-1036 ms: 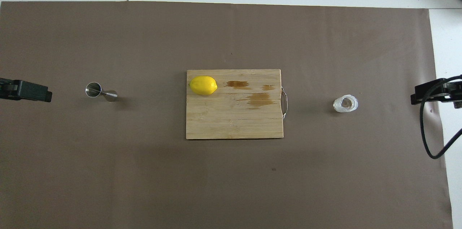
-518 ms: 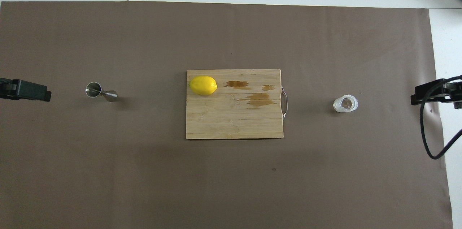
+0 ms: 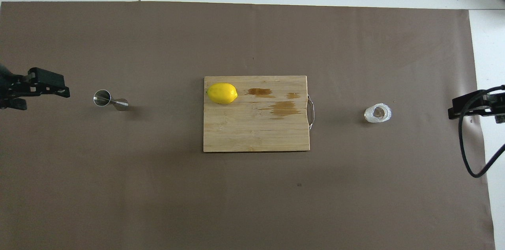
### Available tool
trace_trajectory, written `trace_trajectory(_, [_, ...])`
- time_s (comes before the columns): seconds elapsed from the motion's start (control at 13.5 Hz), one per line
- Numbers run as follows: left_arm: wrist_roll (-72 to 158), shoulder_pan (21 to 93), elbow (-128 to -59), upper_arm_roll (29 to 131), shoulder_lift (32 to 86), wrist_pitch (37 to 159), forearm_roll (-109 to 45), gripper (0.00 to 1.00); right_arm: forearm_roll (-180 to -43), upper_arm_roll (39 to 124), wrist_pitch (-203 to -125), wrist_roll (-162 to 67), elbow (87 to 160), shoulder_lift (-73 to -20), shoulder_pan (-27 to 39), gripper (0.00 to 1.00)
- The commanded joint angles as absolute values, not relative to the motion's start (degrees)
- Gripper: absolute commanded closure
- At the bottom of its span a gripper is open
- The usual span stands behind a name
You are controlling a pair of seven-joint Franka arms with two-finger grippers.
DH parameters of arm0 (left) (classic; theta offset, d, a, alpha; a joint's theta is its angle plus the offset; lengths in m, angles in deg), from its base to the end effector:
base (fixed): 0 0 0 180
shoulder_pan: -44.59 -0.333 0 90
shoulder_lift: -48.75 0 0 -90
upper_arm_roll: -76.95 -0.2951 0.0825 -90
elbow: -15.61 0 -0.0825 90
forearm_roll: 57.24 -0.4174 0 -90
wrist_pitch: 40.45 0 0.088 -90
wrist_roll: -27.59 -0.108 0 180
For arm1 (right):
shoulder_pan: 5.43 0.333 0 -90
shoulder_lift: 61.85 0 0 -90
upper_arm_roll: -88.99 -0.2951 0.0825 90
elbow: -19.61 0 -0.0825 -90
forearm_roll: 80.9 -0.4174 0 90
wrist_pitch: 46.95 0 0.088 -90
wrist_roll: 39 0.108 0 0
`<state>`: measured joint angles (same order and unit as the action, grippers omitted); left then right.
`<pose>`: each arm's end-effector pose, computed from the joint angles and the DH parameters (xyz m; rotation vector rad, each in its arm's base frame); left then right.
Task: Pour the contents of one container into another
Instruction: 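Reach the open left gripper toward the small metal cup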
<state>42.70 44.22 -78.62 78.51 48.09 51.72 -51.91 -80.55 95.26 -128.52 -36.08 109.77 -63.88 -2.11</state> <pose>0.5859 -0.0220 0.5757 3.0295 0.3770 -0.0570 0.5608 -0.0307 0.6094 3.1301 -0.1609 -0.1800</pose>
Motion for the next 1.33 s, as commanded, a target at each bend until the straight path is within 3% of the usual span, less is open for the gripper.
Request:
trace_trajectory(0.0, [48.7, 42.4, -77.5, 78.4, 52.7, 53.2, -49.4, 0.00, -81.9, 95.1, -127.8, -35.5, 109.8, -64.2, -2.3, 0.00])
trace_trajectory(0.3, [56.8, 36.5, -74.5, 78.4, 59.5, 53.8, -36.7, 0.00, -81.8, 95.1, -127.7, -35.5, 109.8, -64.2, -2.3, 0.00])
trace_trajectory(1.26, [75.5, 28.7, -80.1, 78.4, 70.8, 57.1, -13.8, 0.00, -81.9, 94.3, -127.7, -35.5, 109.9, -64.2, -2.1, 0.00])
